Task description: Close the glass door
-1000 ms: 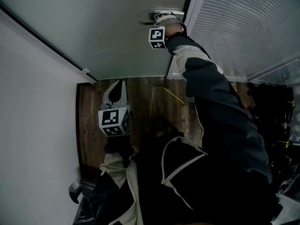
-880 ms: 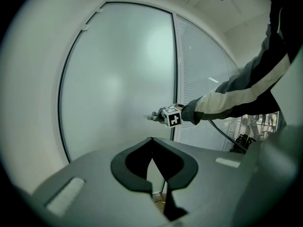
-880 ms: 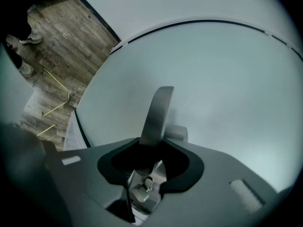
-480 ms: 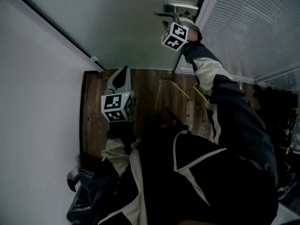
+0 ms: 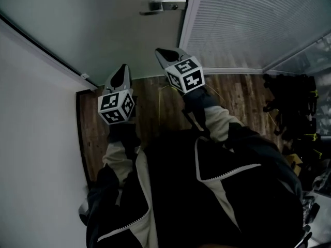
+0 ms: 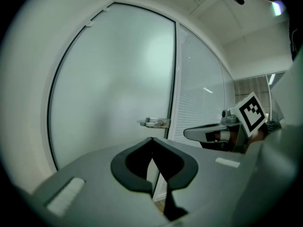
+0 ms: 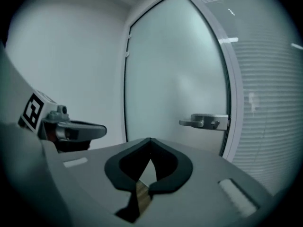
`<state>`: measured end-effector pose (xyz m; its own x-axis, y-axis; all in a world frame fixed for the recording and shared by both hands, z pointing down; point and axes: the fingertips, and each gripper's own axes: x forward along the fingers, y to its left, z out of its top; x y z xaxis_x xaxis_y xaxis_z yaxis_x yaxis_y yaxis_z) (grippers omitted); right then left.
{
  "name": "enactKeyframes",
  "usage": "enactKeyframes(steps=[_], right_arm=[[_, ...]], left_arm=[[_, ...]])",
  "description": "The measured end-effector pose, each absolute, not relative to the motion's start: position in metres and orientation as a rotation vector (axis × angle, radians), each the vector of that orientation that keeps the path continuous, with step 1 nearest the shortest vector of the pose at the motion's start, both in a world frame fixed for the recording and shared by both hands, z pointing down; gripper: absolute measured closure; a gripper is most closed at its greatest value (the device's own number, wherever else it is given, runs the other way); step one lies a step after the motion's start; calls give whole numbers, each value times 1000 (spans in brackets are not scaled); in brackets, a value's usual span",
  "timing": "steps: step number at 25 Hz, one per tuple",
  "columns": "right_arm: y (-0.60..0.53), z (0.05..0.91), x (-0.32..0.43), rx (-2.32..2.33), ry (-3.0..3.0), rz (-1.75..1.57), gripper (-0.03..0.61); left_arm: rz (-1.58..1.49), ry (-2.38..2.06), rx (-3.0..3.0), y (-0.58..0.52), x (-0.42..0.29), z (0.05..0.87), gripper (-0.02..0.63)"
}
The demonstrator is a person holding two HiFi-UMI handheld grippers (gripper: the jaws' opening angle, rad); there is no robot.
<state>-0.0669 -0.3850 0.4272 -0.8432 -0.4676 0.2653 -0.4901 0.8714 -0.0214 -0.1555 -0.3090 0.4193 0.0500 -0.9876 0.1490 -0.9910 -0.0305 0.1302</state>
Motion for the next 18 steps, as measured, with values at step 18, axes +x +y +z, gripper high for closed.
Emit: enactKeyframes(steps=[18], right_arm=[[-376,420,-32,855,-2752,107,577]], left_arm=[[71,-1913,2244,-335,-108,412,615]])
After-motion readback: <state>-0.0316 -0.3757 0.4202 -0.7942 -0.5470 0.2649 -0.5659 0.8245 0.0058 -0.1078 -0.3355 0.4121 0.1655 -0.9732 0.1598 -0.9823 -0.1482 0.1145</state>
